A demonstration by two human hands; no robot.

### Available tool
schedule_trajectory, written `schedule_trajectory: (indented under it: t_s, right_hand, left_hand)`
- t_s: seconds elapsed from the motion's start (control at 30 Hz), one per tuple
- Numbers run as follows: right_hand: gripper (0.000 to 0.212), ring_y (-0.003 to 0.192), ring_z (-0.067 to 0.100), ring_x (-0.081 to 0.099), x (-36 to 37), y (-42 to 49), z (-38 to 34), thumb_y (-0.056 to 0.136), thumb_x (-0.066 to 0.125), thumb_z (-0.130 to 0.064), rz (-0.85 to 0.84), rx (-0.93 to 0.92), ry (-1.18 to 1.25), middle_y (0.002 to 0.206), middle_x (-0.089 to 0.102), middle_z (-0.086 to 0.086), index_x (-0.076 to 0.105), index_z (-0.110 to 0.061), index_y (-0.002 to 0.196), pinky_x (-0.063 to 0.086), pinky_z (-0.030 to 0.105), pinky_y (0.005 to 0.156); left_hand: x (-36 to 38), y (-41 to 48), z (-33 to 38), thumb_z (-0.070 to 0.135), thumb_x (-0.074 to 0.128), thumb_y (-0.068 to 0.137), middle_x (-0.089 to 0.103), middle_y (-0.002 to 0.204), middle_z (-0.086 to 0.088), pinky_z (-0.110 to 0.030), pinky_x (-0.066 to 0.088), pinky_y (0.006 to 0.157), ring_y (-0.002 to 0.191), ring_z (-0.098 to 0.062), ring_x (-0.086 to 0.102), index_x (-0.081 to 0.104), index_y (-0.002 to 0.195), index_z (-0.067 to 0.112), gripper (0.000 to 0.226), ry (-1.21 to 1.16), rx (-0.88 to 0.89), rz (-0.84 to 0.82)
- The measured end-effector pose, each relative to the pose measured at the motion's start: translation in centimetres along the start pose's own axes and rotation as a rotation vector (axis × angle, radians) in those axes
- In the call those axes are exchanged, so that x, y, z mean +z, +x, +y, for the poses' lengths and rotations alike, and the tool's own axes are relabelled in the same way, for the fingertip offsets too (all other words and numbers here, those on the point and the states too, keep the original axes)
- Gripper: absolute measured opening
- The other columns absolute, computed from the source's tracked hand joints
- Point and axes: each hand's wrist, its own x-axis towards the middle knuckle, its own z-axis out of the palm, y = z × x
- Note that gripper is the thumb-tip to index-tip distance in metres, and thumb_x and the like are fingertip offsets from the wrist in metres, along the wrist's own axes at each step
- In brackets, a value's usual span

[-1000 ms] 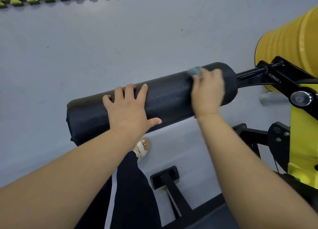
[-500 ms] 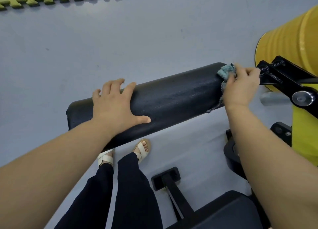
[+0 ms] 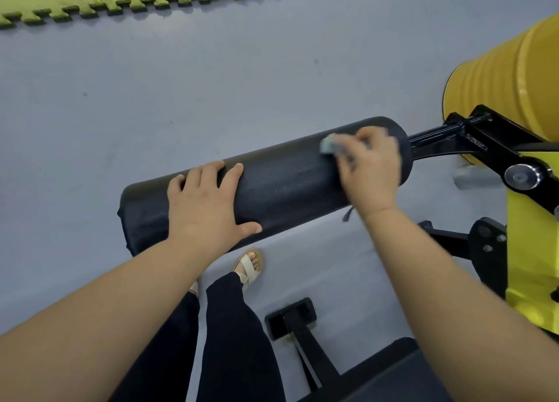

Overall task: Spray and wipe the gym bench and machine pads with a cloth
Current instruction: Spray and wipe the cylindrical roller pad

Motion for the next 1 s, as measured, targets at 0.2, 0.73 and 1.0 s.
schedule_trajectory:
  t_s: [0.2, 0.73, 1.0]
  right_hand:
    - [0.026, 0.105, 0.030, 0.044, 0.3, 1.0, 0.5, 0.091, 0.056, -0.026, 0.024, 0.632, 0.033, 0.122, 0.050, 0.007, 0.065, -0.022, 0.115, 0.032, 0.025, 0.084]
    - [0.013, 0.098, 0.029, 0.045, 2.0, -3.0, -9.3, 0.083, 0.064, -0.022, -0.013, -0.055, 0.052, 0.107, 0.062, 0.004, 0.071, -0.027, 0.093, 0.029, 0.033, 0.080]
    - [0.017, 0.076, 0.030, 0.053, 3.6, -5.2, -21.8, 0.083, 0.056, -0.029, -0.109, 0.069, 0.096, 0.093, 0.063, 0.004, 0.071, -0.023, 0.088, 0.029, 0.031, 0.063]
  left_hand:
    - [-0.1, 0.2, -0.4, 0.073, 0.050, 0.075, 0.019, 0.151, -0.002, -0.043, 0.020, 0.110, 0.137, -0.023, 0.022, 0.008, 0.148, 0.028, 0.096, 0.026, 0.053, -0.035]
    - [0.7, -5.1, -12.9, 0.033, 0.037, 0.100, 0.028, 0.149, 0.013, -0.027, 0.025, 0.109, 0.132, -0.005, 0.033, 0.029, 0.143, 0.035, 0.045, -1.076, -0.349, -0.192]
    - [2.0, -5.4, -12.6, 0.034, 0.038, 0.099, 0.038, 0.140, 0.014, -0.035, 0.035, 0.108, 0.118, -0.002, 0.047, 0.039, 0.123, 0.049, 0.028, -1.262, -0.339, -0.164]
